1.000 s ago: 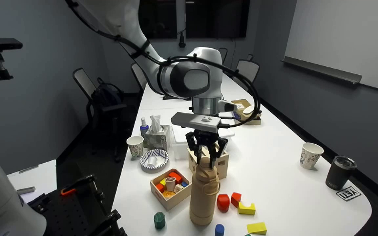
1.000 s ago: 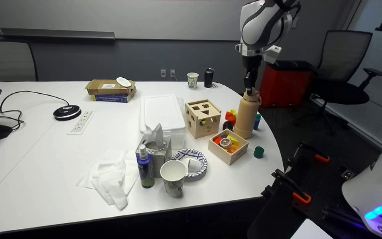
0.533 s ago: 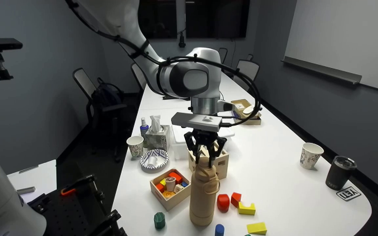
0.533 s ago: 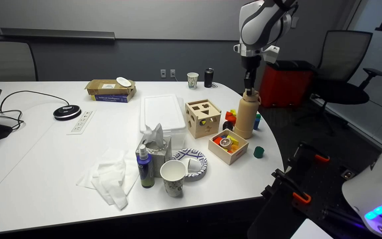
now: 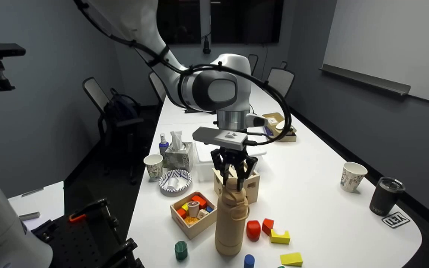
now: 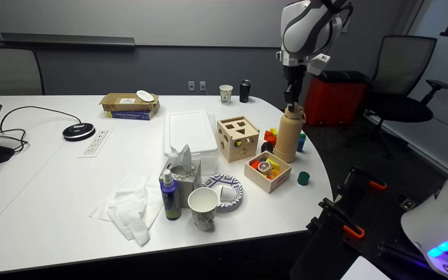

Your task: Open the bottle's cap slightly, then close it

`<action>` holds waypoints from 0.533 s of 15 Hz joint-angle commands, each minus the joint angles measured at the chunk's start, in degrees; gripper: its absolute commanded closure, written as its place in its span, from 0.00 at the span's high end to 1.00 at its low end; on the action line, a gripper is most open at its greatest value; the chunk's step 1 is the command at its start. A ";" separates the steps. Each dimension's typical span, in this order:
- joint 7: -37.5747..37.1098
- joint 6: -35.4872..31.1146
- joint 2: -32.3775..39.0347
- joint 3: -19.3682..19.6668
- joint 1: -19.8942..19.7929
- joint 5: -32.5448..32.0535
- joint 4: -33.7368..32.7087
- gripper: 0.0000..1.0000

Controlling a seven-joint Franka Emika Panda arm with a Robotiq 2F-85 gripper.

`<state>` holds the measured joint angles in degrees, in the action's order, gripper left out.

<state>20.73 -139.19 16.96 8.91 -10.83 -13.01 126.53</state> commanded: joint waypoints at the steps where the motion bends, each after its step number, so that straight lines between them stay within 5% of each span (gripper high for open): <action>1: -6.27 -2.07 0.59 0.53 0.09 0.44 1.12 0.21; 8: -16.29 -1.14 1.19 0.43 0.30 4.16 0.39 0.21</action>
<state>8.63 -139.19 16.97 8.92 -10.73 -11.19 126.54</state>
